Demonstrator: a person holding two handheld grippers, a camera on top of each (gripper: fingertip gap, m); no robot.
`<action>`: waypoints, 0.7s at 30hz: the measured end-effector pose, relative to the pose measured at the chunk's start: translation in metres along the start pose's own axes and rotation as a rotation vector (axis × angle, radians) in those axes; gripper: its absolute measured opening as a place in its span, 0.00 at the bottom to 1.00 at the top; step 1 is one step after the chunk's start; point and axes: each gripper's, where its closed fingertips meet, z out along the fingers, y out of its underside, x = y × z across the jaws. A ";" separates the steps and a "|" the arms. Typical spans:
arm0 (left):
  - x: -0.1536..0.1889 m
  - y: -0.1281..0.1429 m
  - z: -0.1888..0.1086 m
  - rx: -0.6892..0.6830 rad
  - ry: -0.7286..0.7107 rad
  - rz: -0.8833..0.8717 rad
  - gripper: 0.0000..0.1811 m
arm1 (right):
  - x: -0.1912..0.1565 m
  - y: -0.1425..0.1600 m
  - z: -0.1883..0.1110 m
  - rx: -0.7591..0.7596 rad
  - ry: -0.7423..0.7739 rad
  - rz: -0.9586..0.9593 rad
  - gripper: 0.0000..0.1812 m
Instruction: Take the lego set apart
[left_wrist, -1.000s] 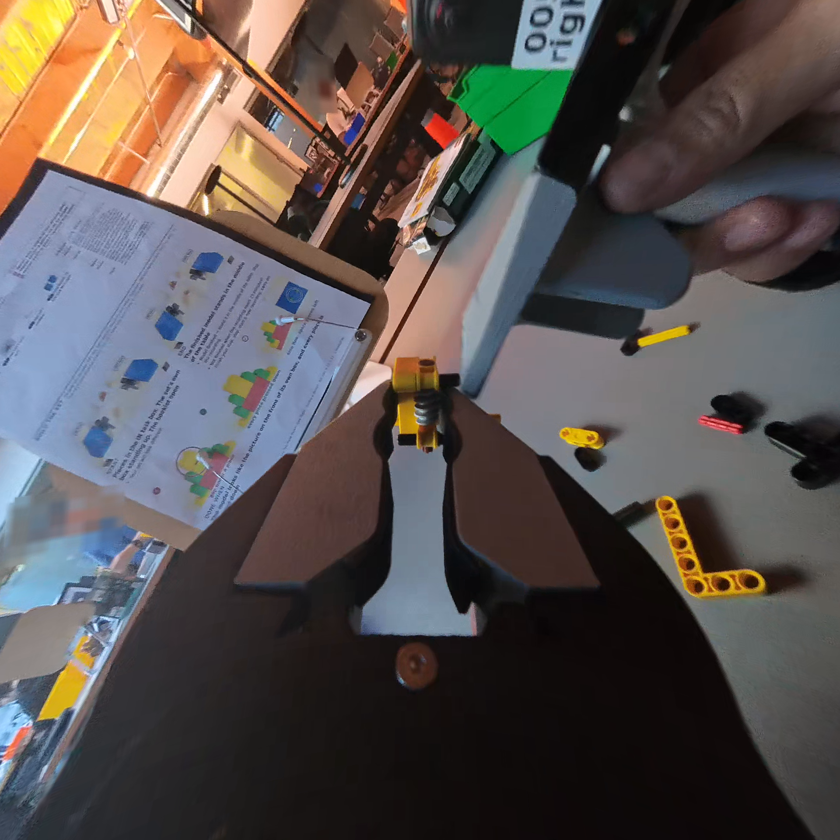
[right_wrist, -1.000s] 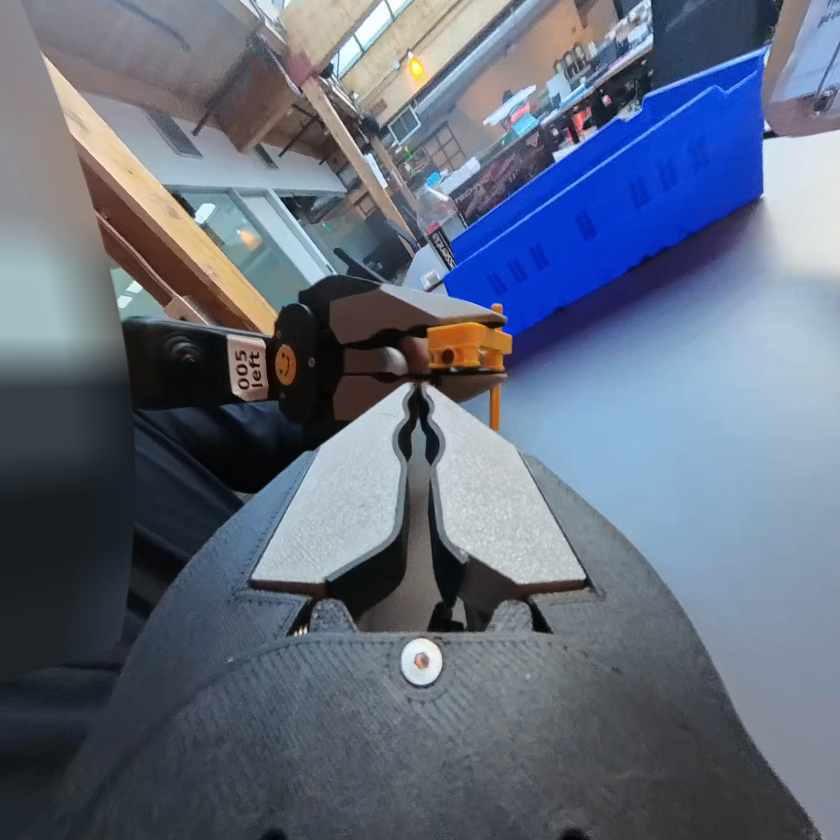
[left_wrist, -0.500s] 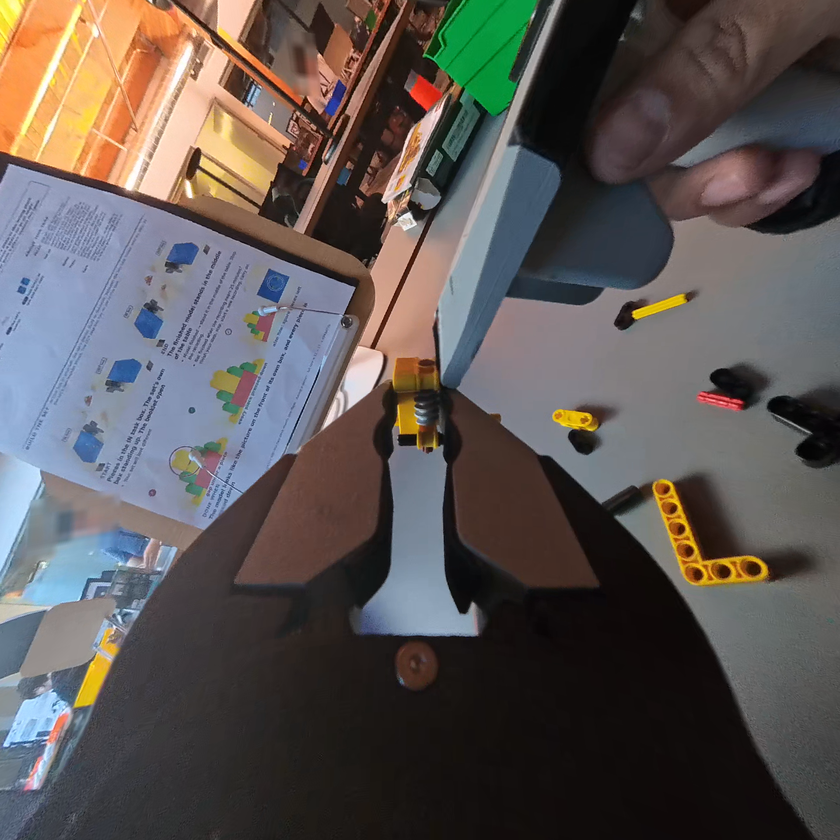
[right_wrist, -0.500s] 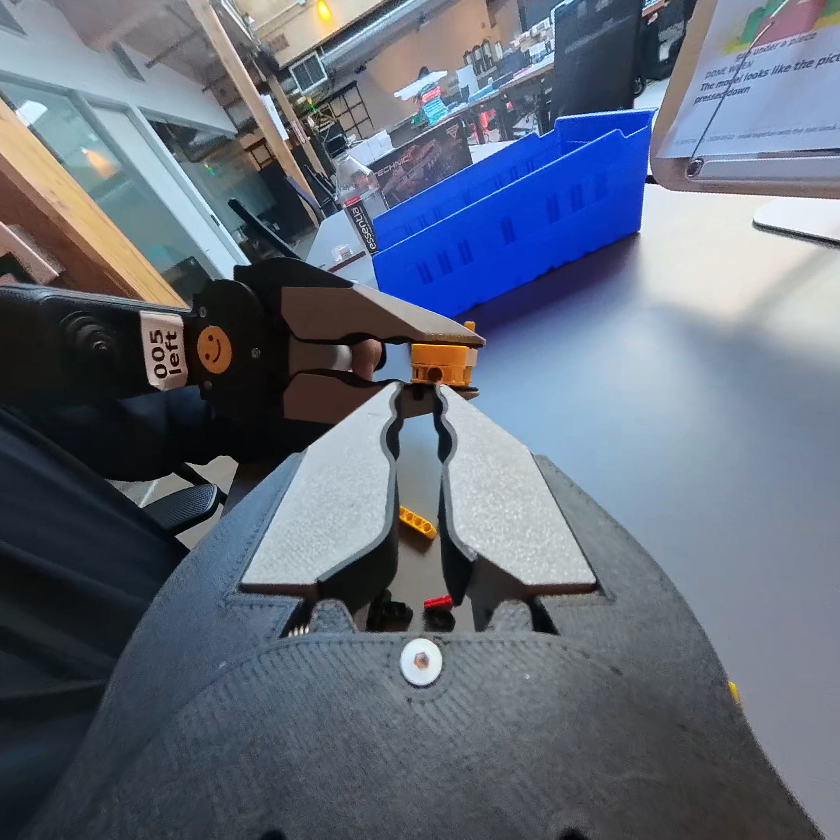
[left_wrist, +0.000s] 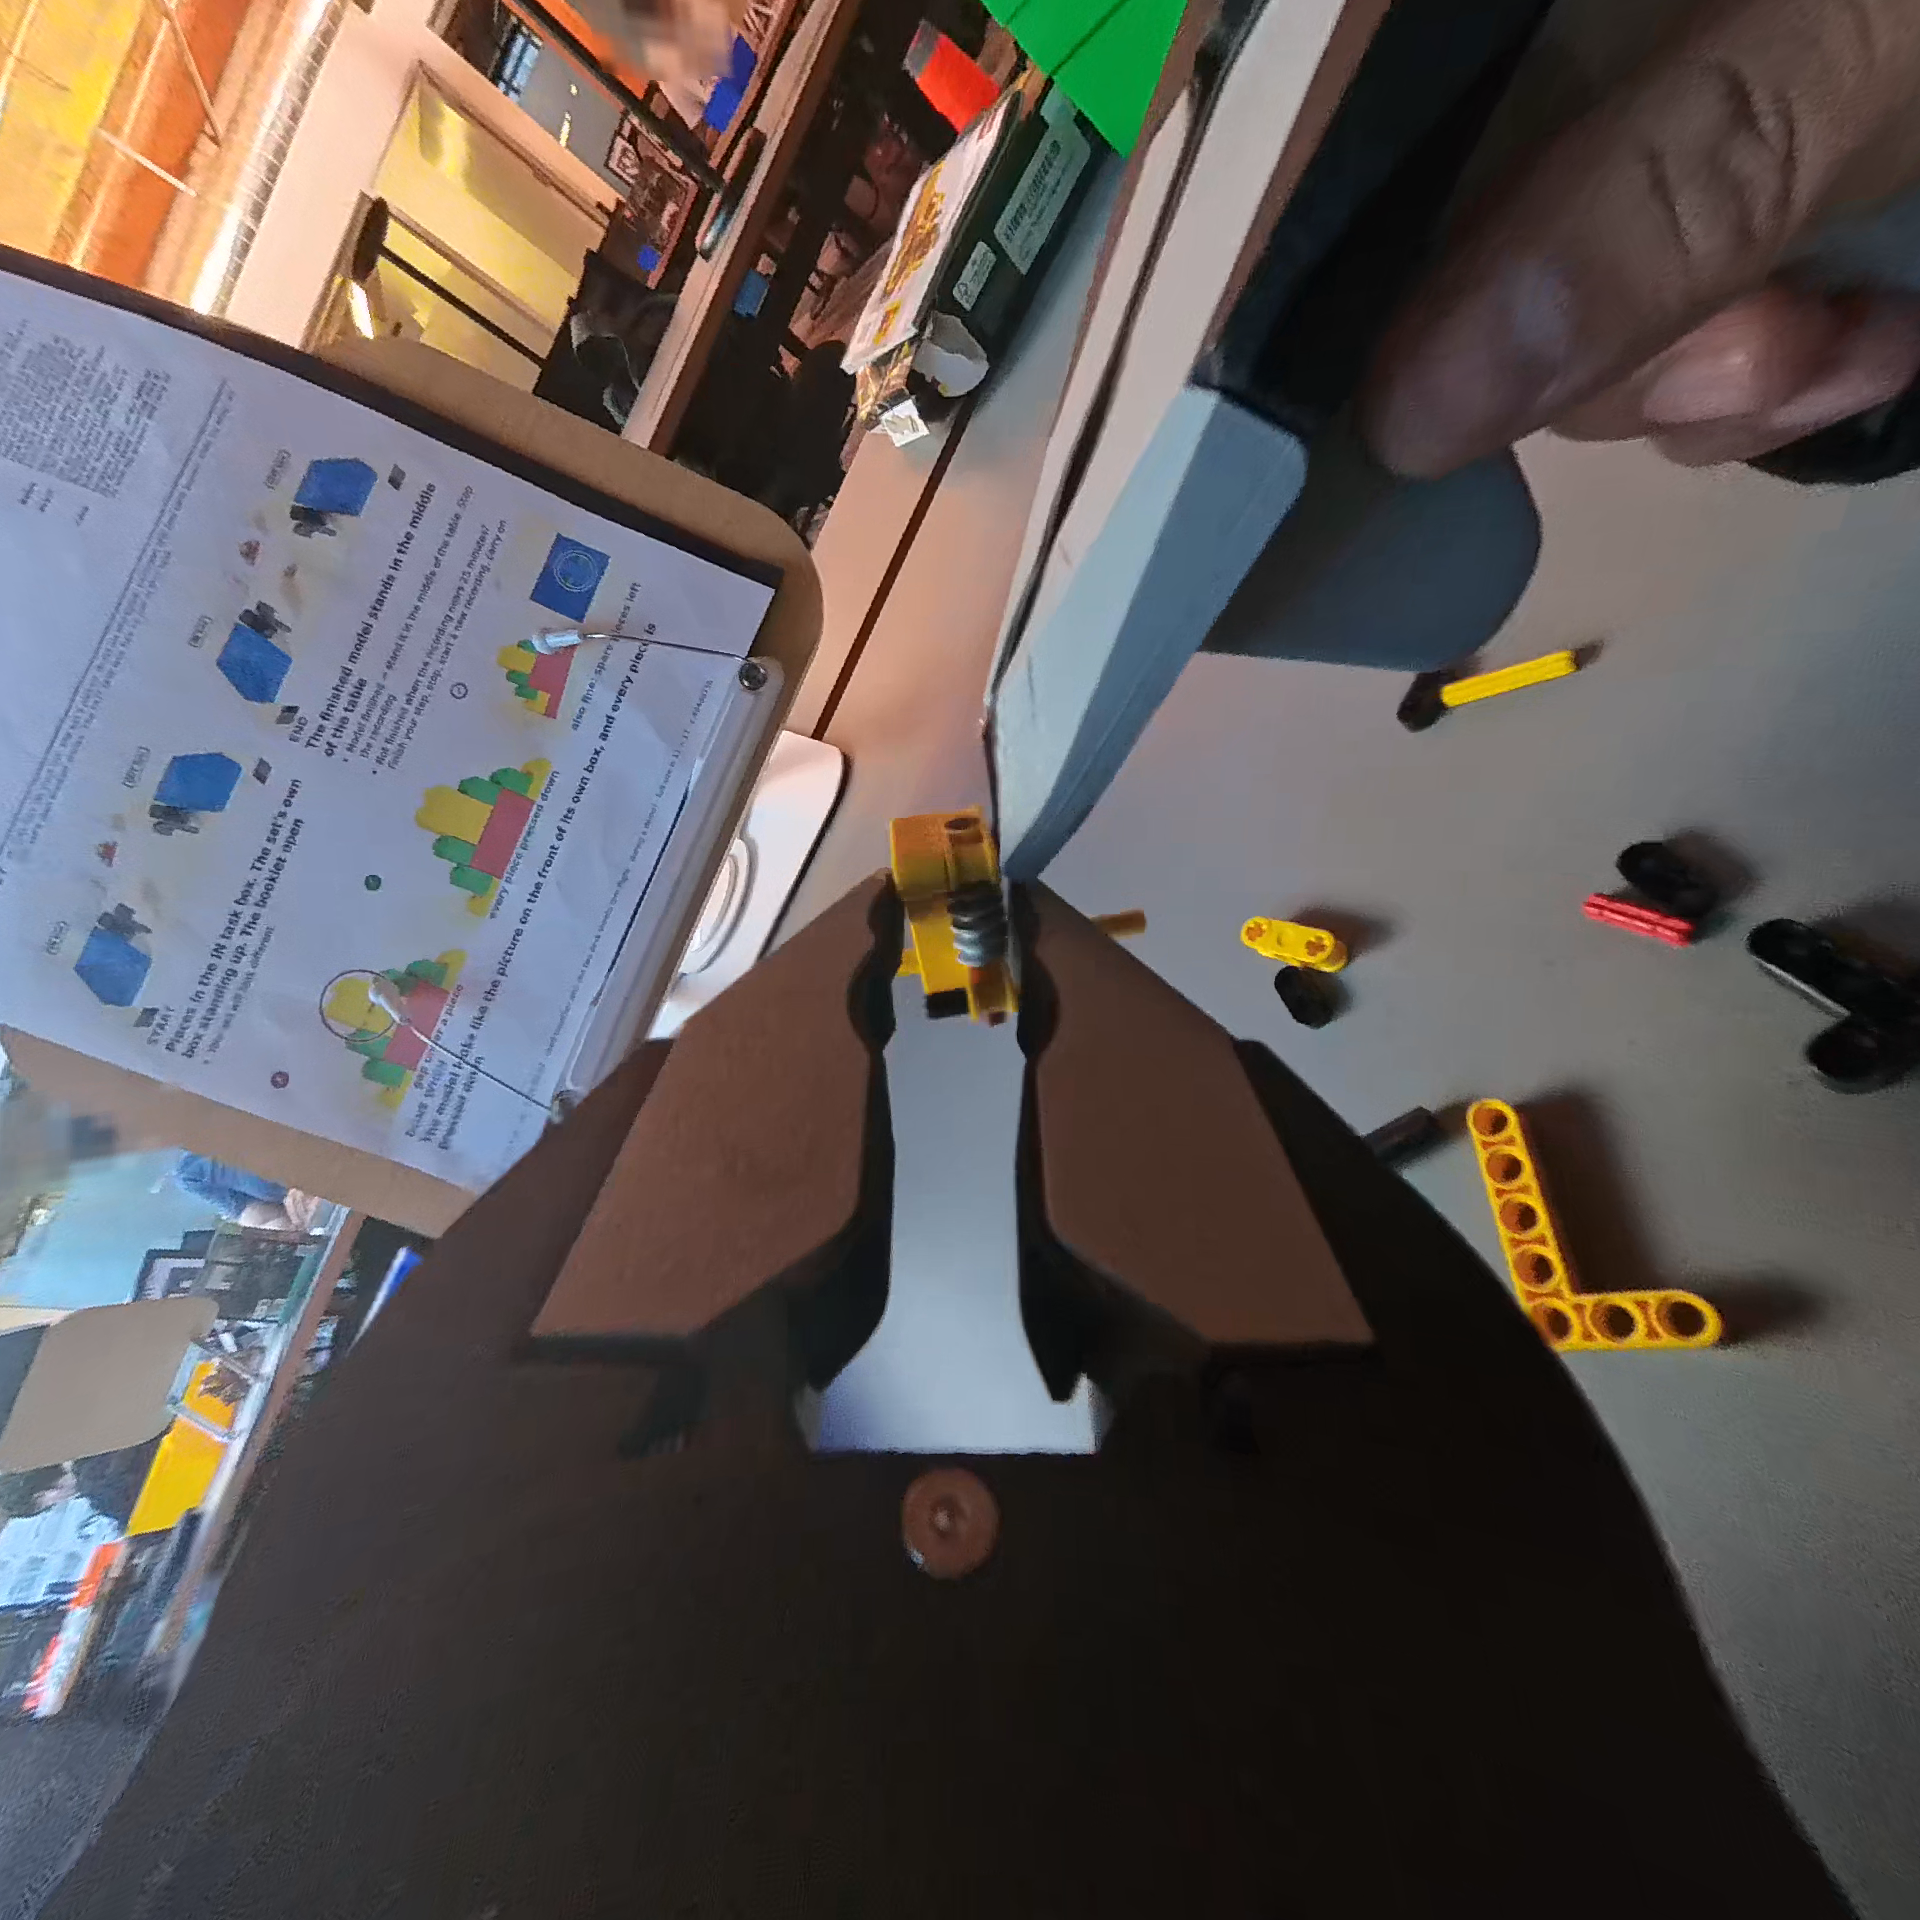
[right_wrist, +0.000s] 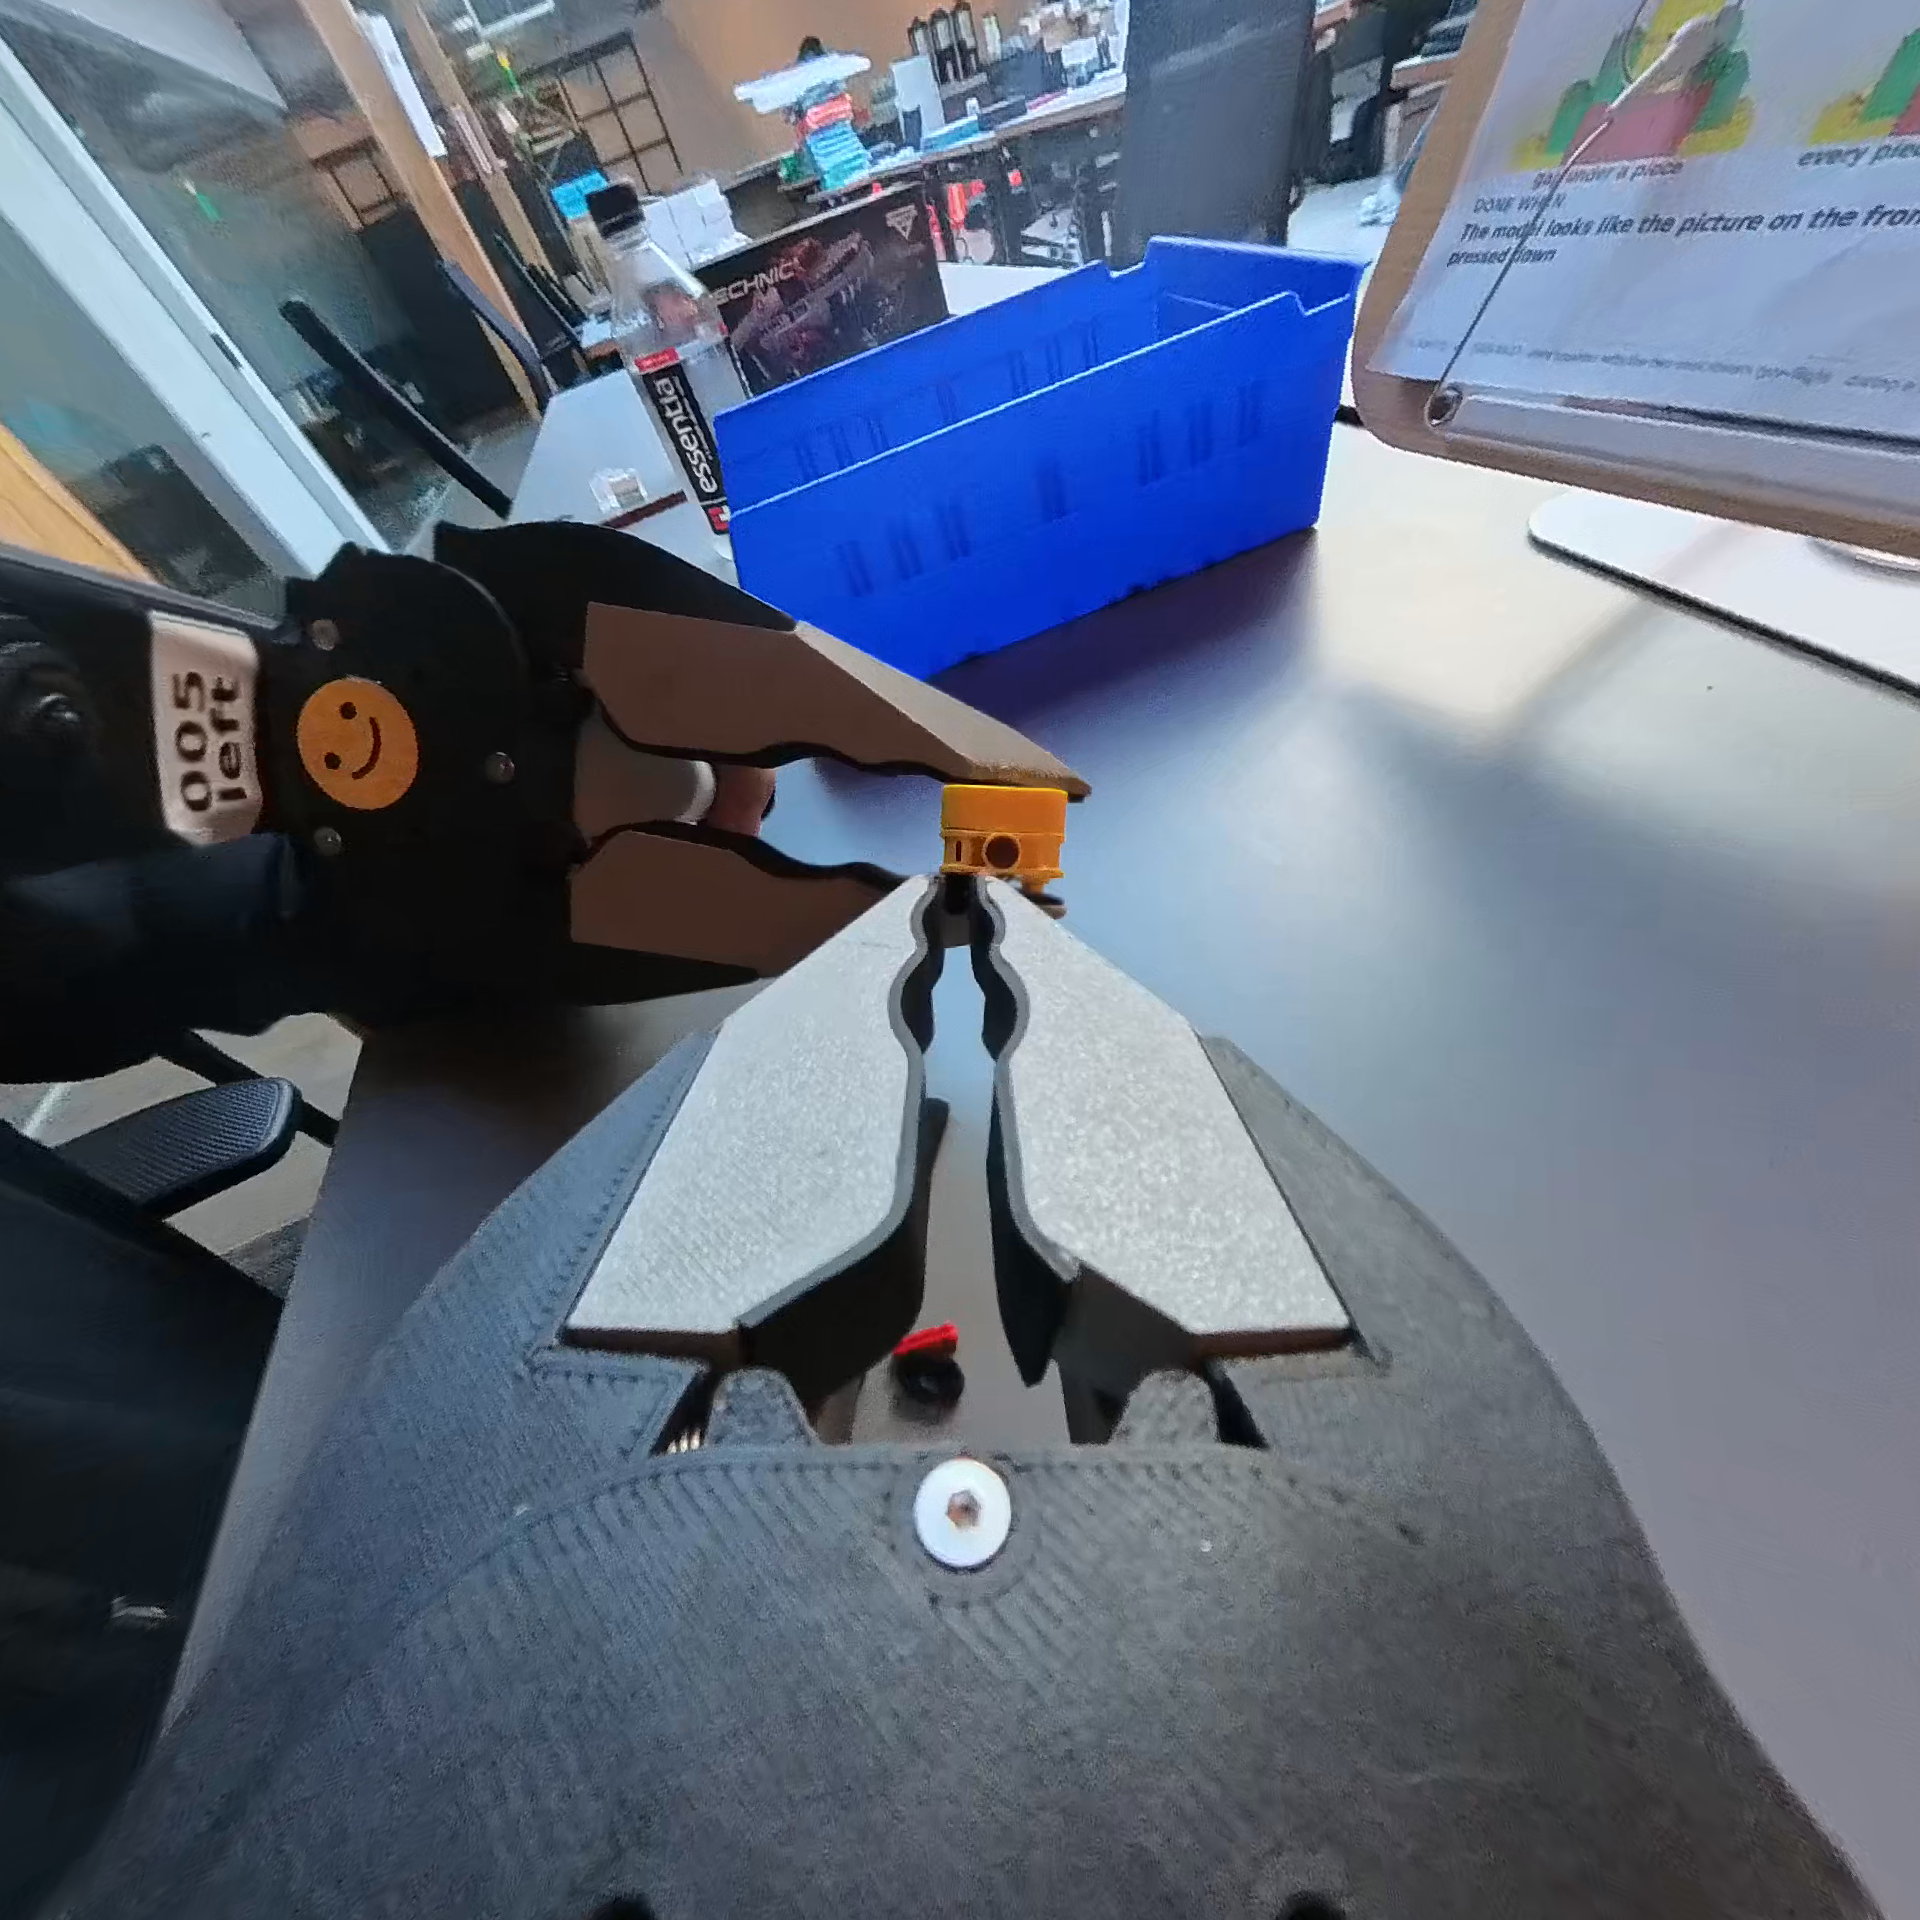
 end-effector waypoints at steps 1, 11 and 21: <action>0.001 -0.001 0.000 0.017 0.015 -0.022 0.10 | -0.001 0.000 -0.002 0.001 -0.025 0.027 0.00; 0.011 -0.002 -0.002 0.054 0.091 -0.009 0.09 | -0.005 0.010 -0.005 -0.079 -0.123 0.021 0.01; -0.007 -0.010 -0.010 0.065 -0.020 -0.008 0.07 | -0.016 -0.012 -0.003 0.101 -0.109 0.018 0.01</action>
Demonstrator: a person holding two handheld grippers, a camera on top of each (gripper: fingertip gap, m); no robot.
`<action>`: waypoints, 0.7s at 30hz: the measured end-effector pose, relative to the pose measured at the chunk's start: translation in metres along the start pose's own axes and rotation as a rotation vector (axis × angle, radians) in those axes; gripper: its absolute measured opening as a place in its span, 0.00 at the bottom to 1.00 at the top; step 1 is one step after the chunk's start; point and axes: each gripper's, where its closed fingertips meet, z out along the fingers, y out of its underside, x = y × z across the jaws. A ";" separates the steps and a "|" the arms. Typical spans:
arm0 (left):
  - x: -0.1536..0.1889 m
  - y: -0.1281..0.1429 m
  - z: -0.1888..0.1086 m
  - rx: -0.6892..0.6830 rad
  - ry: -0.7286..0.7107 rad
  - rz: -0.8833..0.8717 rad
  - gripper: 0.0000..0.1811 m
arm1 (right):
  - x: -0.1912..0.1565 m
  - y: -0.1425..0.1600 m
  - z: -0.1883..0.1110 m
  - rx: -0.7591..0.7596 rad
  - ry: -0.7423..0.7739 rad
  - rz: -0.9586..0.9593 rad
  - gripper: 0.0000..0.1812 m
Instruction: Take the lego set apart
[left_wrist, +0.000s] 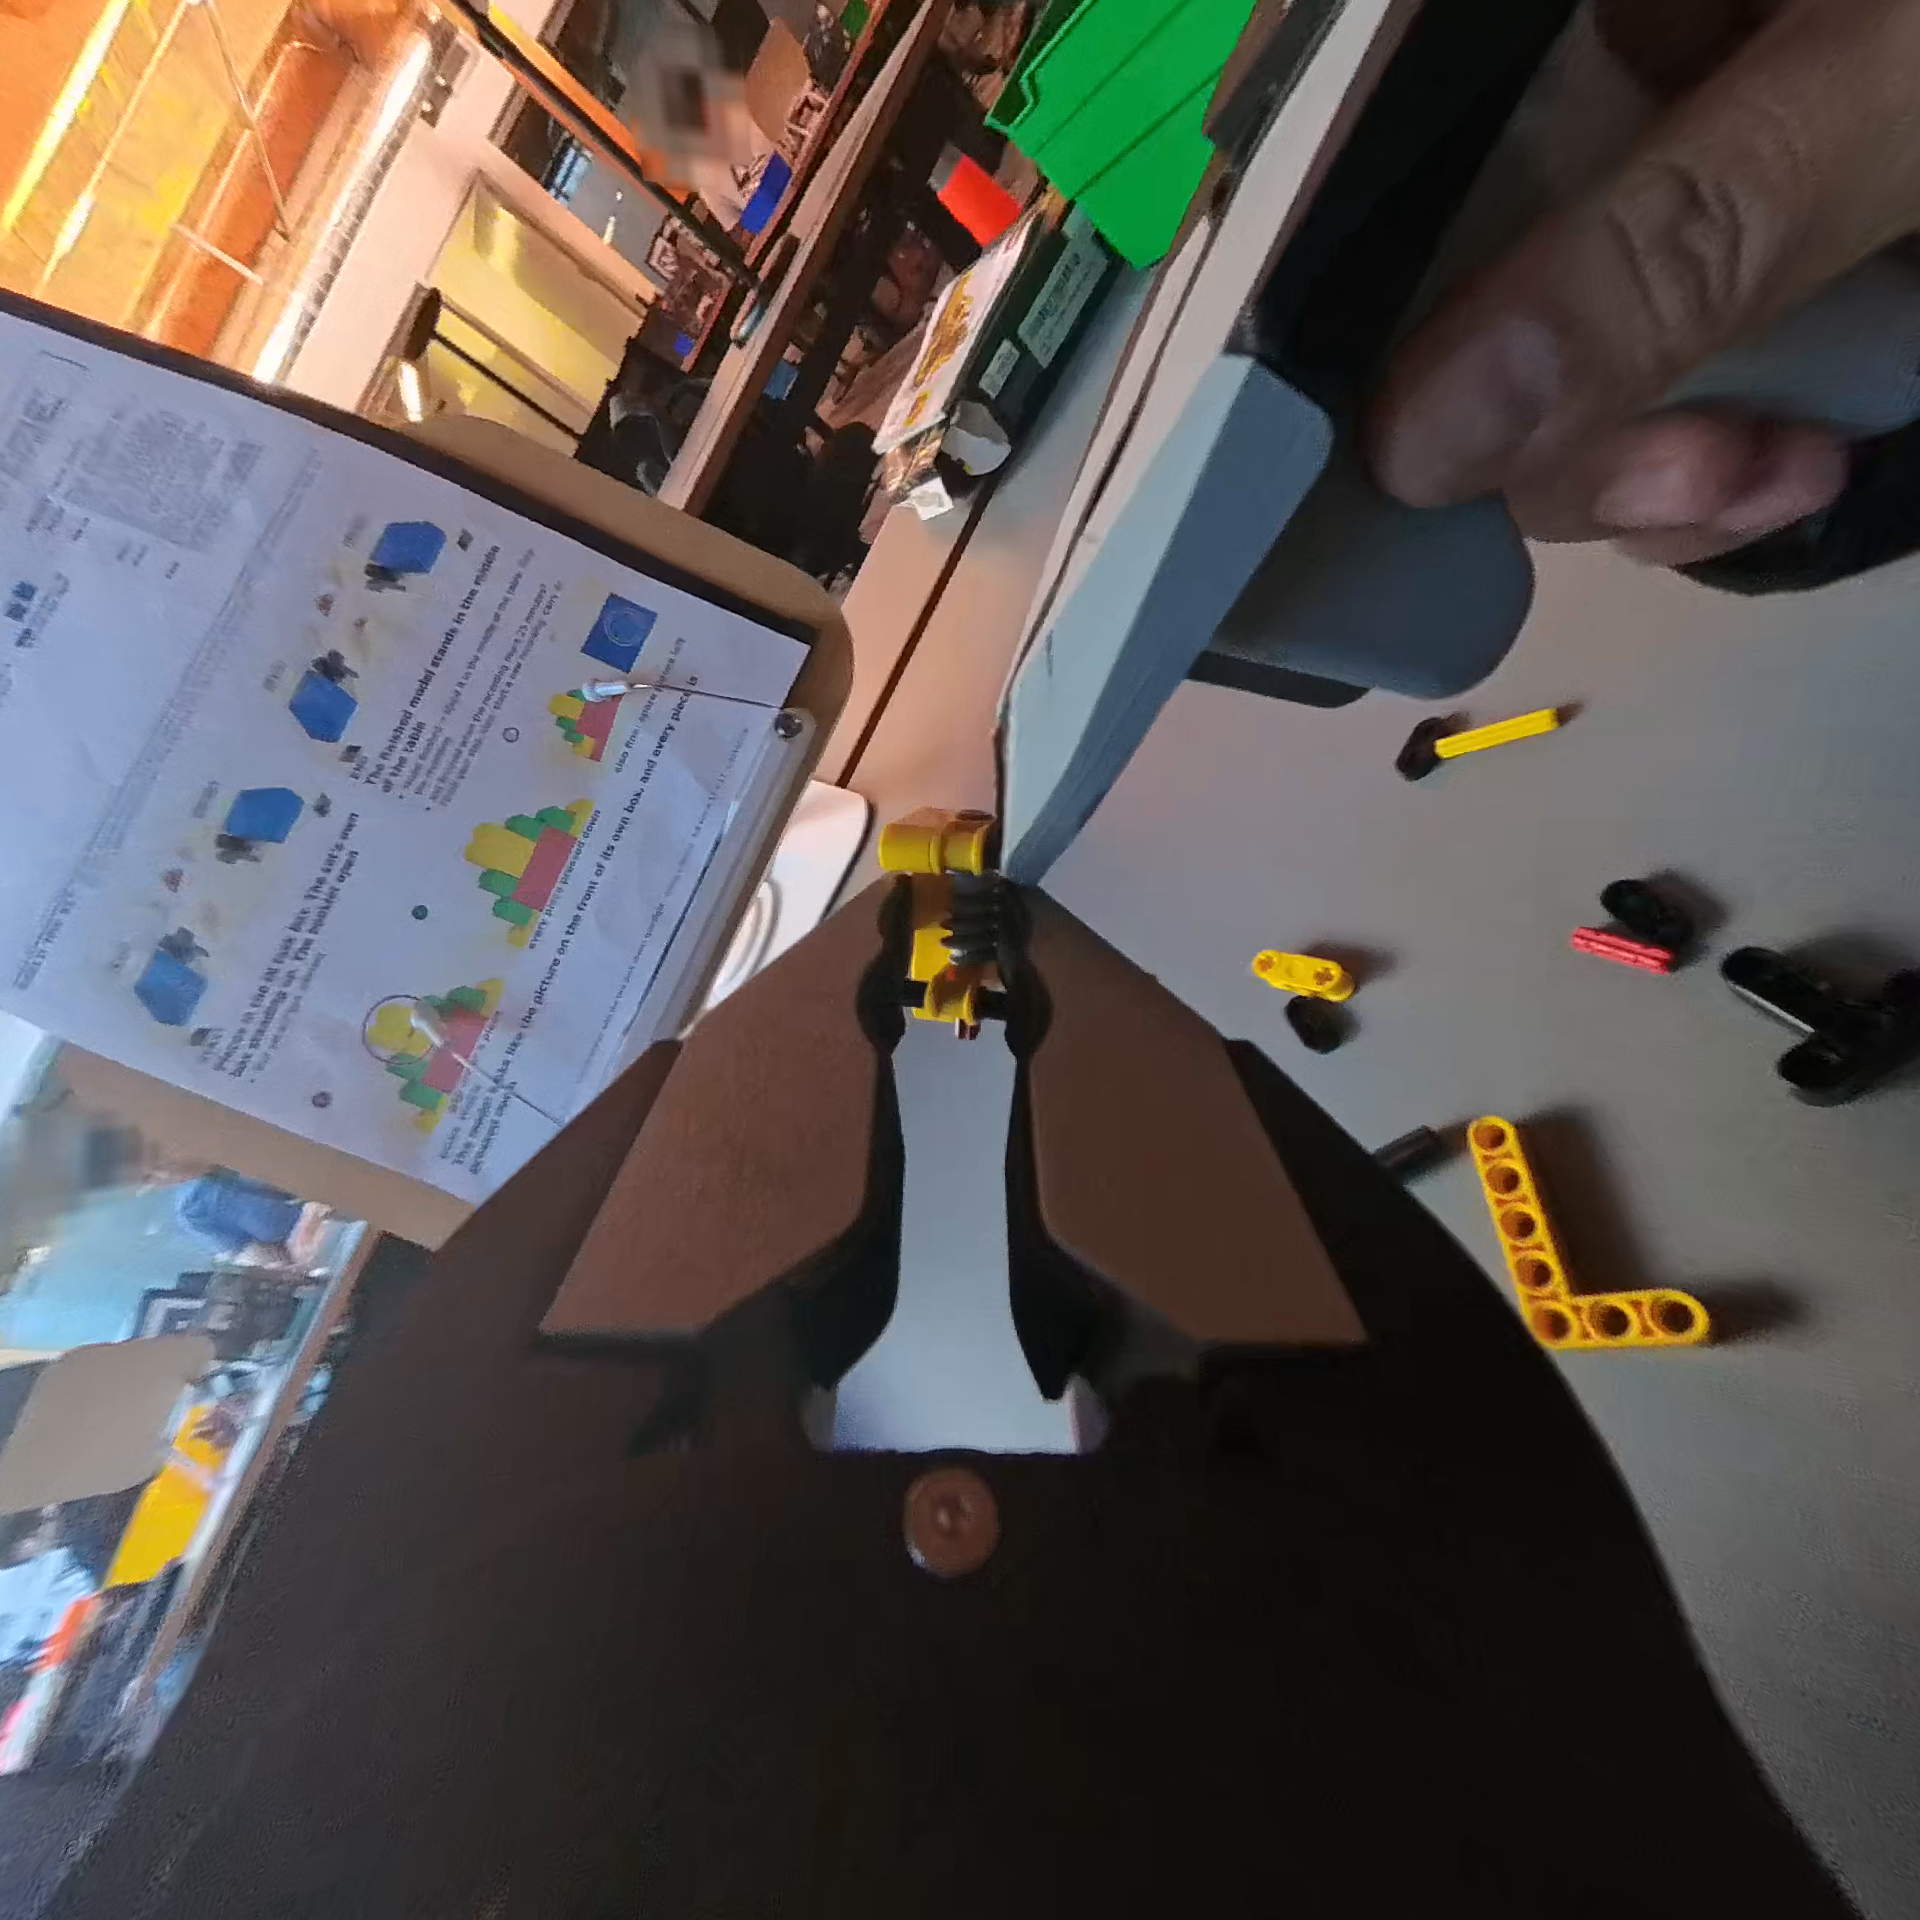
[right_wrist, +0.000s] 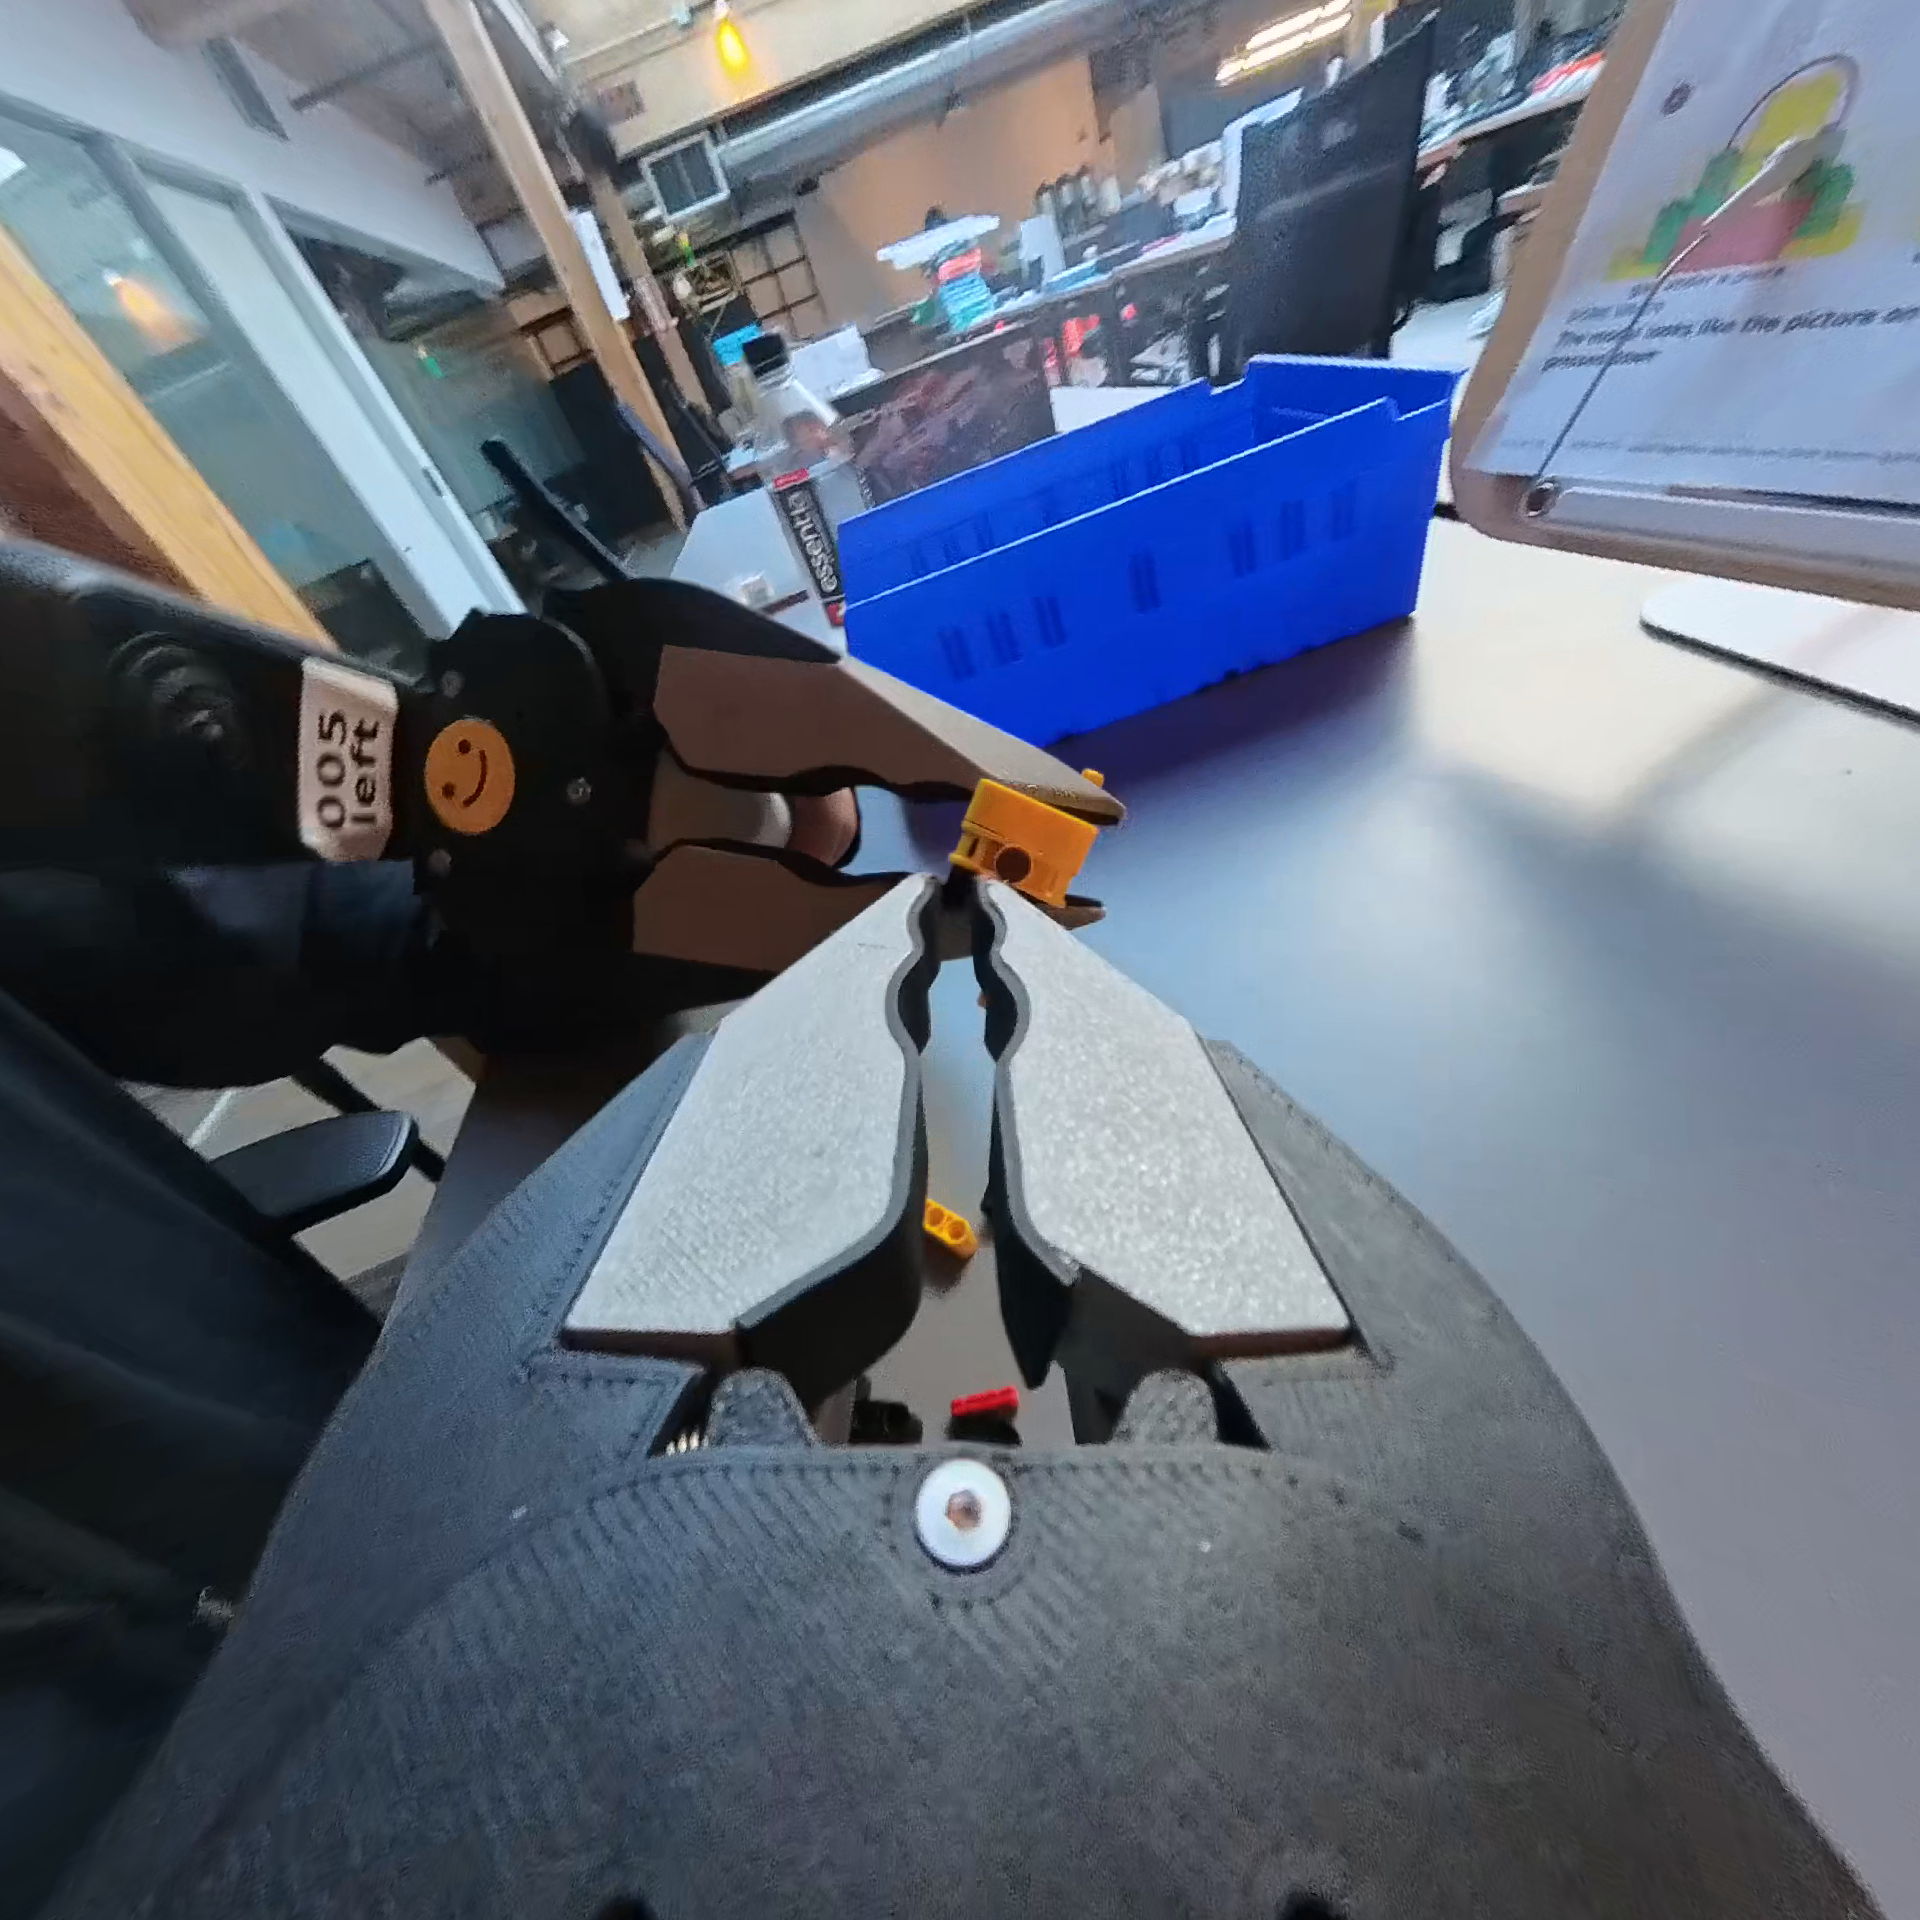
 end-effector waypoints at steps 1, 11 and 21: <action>-0.002 0.000 0.000 -0.012 -0.027 0.029 0.07 | 0.001 -0.001 0.000 0.015 0.018 0.016 0.01; -0.013 0.000 0.002 -0.031 -0.176 0.197 0.04 | 0.000 -0.009 0.004 0.178 -0.076 0.369 0.00; -0.006 0.001 0.005 -0.011 -0.124 0.226 0.07 | 0.004 0.008 -0.001 -0.019 0.002 0.192 0.00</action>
